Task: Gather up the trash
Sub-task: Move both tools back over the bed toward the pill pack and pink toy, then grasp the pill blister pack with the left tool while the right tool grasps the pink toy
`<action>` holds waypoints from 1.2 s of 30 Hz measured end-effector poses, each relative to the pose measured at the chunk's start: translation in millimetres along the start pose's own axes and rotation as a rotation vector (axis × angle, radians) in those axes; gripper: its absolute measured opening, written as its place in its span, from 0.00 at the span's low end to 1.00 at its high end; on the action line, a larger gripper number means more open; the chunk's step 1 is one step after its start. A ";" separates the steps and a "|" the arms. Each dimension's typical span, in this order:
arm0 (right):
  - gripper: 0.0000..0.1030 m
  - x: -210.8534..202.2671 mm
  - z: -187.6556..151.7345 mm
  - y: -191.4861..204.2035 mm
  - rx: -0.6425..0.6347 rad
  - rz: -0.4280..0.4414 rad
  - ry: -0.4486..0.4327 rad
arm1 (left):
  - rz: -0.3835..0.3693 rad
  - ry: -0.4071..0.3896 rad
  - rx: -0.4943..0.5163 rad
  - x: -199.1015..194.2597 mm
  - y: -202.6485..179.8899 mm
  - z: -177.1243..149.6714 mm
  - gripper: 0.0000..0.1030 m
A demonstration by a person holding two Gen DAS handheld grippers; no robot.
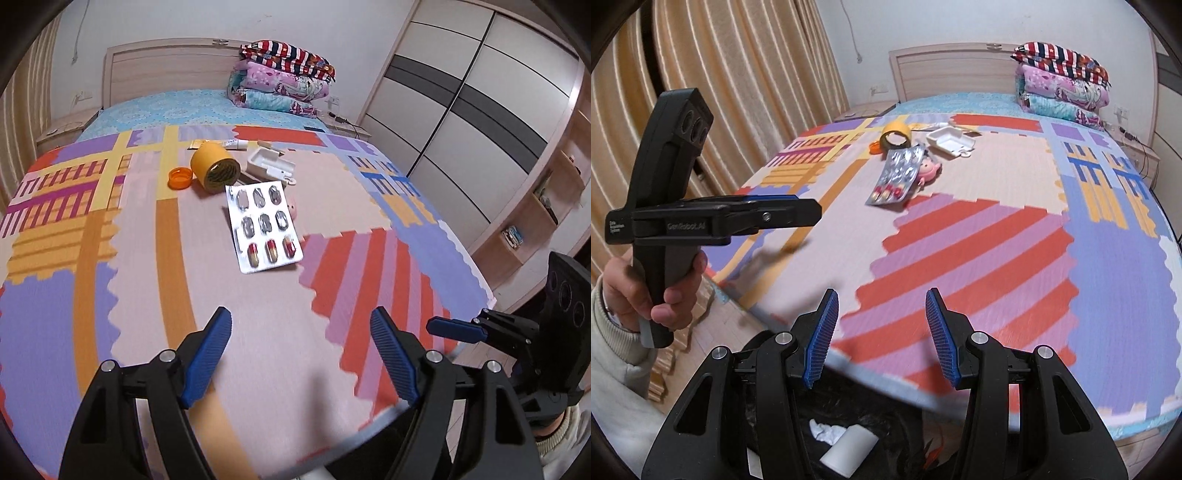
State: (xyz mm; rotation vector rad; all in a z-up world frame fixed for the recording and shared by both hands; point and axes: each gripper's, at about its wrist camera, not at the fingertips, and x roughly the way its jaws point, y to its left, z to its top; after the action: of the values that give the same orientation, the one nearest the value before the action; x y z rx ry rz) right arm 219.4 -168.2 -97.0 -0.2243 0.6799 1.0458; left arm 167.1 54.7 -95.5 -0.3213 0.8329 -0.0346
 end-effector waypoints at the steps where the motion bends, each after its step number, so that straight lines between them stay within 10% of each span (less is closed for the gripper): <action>1: 0.48 2.3 3.5 -3.2 0.004 -0.002 -0.003 | 0.006 0.003 -0.003 4.6 1.3 4.7 0.72; 19: 0.48 40.1 39.2 -30.3 0.010 -0.013 -0.001 | 0.057 0.059 -0.068 79.7 29.1 48.9 0.72; 36: 0.47 75.8 81.9 -48.5 -0.033 -0.041 -0.002 | 0.166 0.037 0.073 94.4 19.7 55.5 0.71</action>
State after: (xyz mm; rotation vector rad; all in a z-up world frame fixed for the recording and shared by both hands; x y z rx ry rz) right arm 318.7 -98.6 -86.9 -0.2649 0.6541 1.0183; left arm 269.6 73.6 -134.6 -0.1823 0.8909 0.0837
